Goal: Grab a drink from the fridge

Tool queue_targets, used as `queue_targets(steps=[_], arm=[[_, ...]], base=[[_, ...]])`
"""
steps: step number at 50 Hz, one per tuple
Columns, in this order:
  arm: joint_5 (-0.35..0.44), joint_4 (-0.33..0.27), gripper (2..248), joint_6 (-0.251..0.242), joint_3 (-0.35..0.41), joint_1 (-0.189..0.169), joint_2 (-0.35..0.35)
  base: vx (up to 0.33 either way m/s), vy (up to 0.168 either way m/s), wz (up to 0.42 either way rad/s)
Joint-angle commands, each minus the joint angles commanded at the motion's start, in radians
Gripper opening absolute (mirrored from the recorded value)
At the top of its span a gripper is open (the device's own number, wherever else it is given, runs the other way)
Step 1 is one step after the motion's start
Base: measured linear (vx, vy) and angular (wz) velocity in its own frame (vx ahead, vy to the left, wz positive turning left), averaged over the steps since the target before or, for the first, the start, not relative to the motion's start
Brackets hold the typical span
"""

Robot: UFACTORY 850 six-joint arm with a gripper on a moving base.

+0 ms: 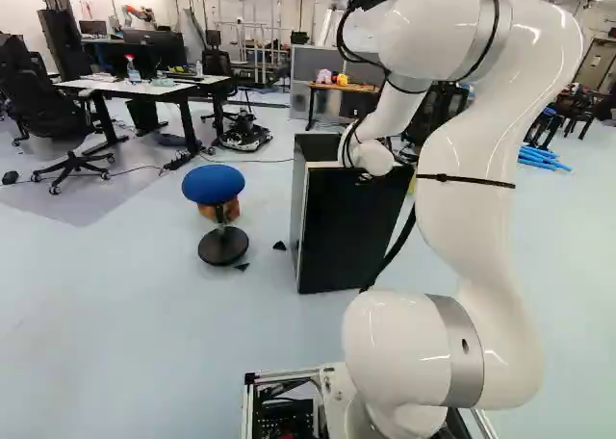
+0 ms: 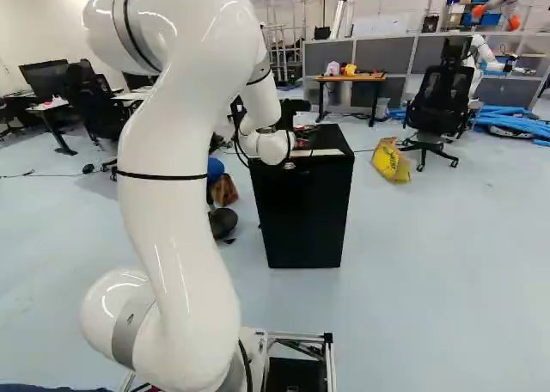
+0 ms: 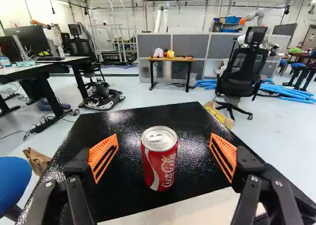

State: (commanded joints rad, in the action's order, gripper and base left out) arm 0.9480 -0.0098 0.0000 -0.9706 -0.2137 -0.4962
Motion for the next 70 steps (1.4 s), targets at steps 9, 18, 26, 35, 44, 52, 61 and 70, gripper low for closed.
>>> queue_targets(steps=[9,18,26,35,44,52,61,70], arm=[[-0.011,0.014,247,0.000,-0.013,0.001,-0.010],[-0.023,0.027,247,0.000,-0.028,0.003,-0.022],[-0.033,0.039,247,0.000,-0.041,0.004,-0.032],[-0.045,0.051,247,0.000,-0.056,0.005,-0.043],[-0.056,0.063,247,0.000,-0.071,0.006,-0.054],[-0.067,0.073,247,0.000,-0.084,0.008,-0.065],[-0.078,0.084,247,0.000,-0.100,0.009,-0.076],[-0.090,0.095,247,0.000,-0.113,0.010,-0.086]], base=[[0.000,0.000,0.000],[0.000,0.000,0.000],[0.000,0.000,0.000],[0.000,0.000,0.000],[0.000,0.000,0.000],[0.000,0.000,0.000],[0.000,0.000,0.000],[0.000,0.000,0.000]])
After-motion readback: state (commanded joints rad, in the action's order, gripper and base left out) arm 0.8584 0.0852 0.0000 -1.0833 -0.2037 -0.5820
